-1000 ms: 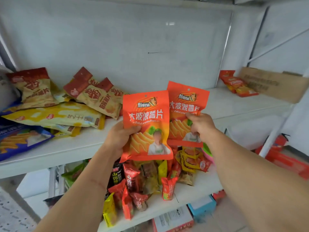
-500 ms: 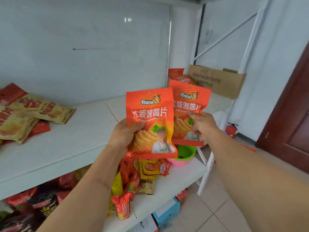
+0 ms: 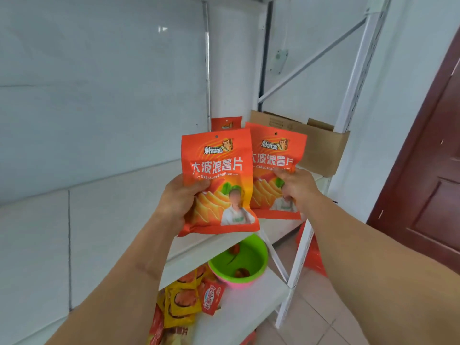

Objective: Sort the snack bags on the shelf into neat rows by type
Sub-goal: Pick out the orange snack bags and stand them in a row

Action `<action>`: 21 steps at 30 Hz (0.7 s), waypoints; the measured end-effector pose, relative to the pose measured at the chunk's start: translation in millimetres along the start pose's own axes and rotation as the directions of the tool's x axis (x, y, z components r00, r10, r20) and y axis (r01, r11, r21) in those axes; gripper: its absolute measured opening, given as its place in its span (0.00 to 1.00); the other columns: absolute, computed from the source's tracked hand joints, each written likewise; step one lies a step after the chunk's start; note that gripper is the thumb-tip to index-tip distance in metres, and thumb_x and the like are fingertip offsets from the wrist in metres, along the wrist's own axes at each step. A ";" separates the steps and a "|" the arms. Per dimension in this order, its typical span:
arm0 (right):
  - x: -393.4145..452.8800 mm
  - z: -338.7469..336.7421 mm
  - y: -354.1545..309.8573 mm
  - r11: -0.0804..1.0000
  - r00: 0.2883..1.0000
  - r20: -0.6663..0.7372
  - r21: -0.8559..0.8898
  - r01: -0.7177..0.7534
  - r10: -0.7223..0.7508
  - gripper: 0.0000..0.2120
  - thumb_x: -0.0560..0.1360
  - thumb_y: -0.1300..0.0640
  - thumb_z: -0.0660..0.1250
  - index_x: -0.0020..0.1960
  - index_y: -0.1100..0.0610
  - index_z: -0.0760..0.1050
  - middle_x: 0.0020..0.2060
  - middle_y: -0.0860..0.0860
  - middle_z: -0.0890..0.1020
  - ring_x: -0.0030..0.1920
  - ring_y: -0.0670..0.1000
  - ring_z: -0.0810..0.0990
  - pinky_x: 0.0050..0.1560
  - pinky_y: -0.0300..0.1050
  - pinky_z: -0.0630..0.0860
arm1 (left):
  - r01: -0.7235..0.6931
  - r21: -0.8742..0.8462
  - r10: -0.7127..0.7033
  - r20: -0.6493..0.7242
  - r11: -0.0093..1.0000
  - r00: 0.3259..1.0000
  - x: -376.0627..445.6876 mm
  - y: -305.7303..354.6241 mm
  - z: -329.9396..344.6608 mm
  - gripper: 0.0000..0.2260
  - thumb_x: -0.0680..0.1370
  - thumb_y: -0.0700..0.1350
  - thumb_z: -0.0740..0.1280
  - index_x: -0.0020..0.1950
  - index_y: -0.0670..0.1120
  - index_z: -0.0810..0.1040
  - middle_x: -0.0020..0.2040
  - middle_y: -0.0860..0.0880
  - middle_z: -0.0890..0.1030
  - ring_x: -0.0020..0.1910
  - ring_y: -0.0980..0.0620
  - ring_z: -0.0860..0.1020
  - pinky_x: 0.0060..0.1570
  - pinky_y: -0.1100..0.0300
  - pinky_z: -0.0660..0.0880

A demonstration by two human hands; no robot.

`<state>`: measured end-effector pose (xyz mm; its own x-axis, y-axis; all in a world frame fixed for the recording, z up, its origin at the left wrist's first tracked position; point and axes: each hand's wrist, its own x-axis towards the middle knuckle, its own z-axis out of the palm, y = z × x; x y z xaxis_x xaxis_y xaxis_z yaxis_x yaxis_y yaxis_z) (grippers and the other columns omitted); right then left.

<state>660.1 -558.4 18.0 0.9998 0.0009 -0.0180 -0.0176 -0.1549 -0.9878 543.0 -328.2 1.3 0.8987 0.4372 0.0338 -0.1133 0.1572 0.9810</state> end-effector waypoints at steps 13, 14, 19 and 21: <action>221.8 -7.8 11.1 0.997 0.959 0.284 -0.073 0.017 0.005 0.10 0.75 0.49 0.73 0.45 0.55 0.79 0.32 0.51 0.79 0.24 0.48 0.68 0.22 0.39 0.66 | -0.032 0.026 0.039 -0.301 0.999 0.953 107.6 -34.9 103.1 0.13 0.73 0.40 0.74 0.57 0.44 0.83 0.49 0.44 0.87 0.47 0.43 0.86 0.52 0.45 0.82; 235.7 -5.4 11.6 0.997 0.946 0.324 -0.079 0.019 0.007 0.10 0.75 0.48 0.73 0.45 0.55 0.79 0.32 0.51 0.79 0.23 0.48 0.68 0.22 0.39 0.66 | -0.030 0.027 0.037 -0.338 0.999 0.940 112.3 -36.9 110.1 0.13 0.73 0.40 0.75 0.57 0.45 0.83 0.48 0.45 0.87 0.47 0.43 0.86 0.51 0.45 0.82; 286.3 14.7 18.0 0.997 0.872 0.489 -0.048 0.063 -0.031 0.08 0.74 0.51 0.74 0.46 0.55 0.80 0.34 0.52 0.81 0.26 0.49 0.72 0.26 0.39 0.67 | -0.026 0.055 0.049 -0.467 0.998 0.883 130.2 -39.1 135.0 0.12 0.73 0.40 0.75 0.56 0.45 0.83 0.48 0.45 0.87 0.46 0.43 0.86 0.50 0.46 0.82; 296.9 21.0 22.8 0.996 0.845 0.530 -0.023 0.091 -0.065 0.09 0.74 0.51 0.74 0.51 0.54 0.81 0.38 0.49 0.83 0.35 0.49 0.79 0.33 0.40 0.72 | -0.007 0.069 0.040 -0.497 0.998 0.867 134.5 -42.6 142.5 0.13 0.72 0.41 0.75 0.56 0.46 0.83 0.48 0.45 0.87 0.47 0.43 0.86 0.52 0.44 0.82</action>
<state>956.5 -540.9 -13.1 0.8444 0.5346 -0.0332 0.0732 -0.1766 -0.9816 729.1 -402.3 -8.8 0.5644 0.8251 -0.0260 -0.0897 0.0927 0.9916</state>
